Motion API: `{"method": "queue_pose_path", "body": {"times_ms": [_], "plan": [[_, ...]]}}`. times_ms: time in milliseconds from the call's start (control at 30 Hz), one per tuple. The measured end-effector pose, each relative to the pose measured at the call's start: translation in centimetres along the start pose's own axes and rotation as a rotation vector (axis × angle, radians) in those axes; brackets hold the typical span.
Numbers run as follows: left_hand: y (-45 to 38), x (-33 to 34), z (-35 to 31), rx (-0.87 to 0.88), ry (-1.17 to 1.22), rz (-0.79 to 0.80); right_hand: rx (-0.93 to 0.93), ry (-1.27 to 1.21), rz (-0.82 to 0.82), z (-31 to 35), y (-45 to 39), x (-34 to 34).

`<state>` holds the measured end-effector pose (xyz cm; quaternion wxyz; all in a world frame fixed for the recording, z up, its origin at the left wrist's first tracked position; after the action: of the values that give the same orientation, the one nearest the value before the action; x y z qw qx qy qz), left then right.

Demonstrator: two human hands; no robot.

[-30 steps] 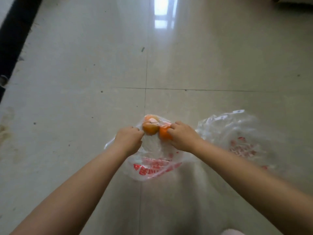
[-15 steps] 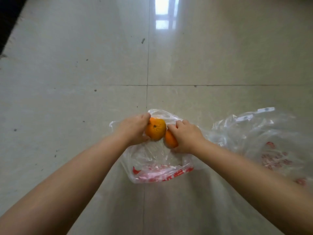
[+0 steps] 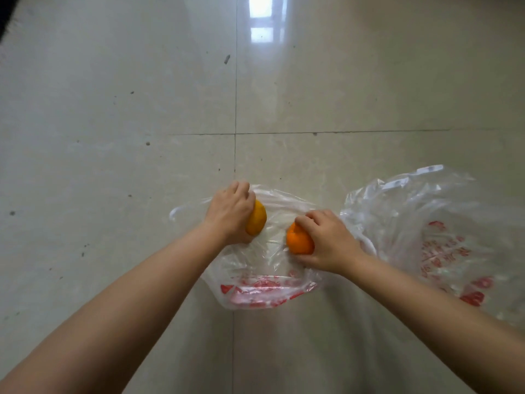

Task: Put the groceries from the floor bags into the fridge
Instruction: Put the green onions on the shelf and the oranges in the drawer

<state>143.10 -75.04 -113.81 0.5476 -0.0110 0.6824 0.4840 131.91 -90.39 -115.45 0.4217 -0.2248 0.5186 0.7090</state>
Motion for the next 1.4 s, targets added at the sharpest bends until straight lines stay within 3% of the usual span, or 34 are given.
{"method": "queue_pose_path", "body": {"times_ms": [200, 333, 533, 667, 900, 1100, 1400], "plan": [[2.2, 1.4, -1.2, 0.049, 0.078, 0.051, 0.102, 0.120, 0.145, 0.4, 1.3, 0.1], [3.4, 1.3, -2.0, 0.001, 0.144, 0.064, 0.082, 0.141, 0.138, 1.0, 1.5, -0.4], [7.6, -1.9, -2.3, -0.075, 0.429, -0.018, 0.025, -0.242, 0.020, 2.7, 4.6, -5.5], [13.8, -6.9, -3.0, -0.105, 0.653, 0.036, 0.080, -0.371, -0.024, 4.5, 10.1, -10.3], [26.2, -22.3, -5.7, -0.047, 0.744, -0.015, 0.138, -0.517, -0.063, 10.2, 24.4, -23.6], [34.1, -41.0, -8.2, 0.094, 0.627, -0.097, 0.233, -0.585, -0.250, 12.8, 35.7, -40.1], [44.6, -66.9, -13.3, 0.344, 0.338, -0.410, 0.304, -0.421, -0.604, 12.8, 52.9, -63.1]]}}
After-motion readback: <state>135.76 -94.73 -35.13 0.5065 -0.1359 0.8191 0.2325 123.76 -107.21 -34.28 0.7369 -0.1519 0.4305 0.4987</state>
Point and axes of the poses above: each hand's wrist, its own y-axis away from the middle knuckle, its own x-axis out of the palm, z = x × y, the point moved 1 cm from there along -y, towards the middle knuckle, and after that the axes turned 14 degrees about z, right-handed, at the moved point
